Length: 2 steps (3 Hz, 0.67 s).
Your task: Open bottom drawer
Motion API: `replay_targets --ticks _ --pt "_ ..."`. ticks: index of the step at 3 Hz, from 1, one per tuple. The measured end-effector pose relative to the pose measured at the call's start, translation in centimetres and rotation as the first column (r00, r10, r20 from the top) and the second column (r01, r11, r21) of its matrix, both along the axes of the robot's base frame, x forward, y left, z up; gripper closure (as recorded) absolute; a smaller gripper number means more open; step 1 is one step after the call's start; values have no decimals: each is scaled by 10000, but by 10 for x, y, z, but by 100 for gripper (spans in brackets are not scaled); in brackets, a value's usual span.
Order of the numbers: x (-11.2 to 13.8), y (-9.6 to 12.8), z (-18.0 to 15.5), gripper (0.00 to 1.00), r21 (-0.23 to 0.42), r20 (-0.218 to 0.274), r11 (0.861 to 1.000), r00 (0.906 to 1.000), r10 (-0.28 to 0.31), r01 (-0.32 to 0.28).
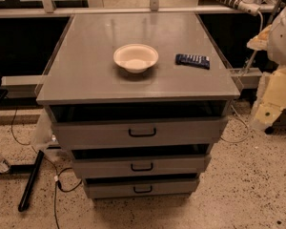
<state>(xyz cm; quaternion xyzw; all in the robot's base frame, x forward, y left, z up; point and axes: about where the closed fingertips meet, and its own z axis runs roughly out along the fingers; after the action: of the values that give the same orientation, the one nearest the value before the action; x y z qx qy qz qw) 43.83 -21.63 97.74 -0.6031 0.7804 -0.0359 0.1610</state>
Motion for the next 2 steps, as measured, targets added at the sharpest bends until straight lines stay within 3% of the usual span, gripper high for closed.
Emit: replay_targets --ticks 2 --pt "-2 0 -9 0 5 58 9998 9998 213 -213"
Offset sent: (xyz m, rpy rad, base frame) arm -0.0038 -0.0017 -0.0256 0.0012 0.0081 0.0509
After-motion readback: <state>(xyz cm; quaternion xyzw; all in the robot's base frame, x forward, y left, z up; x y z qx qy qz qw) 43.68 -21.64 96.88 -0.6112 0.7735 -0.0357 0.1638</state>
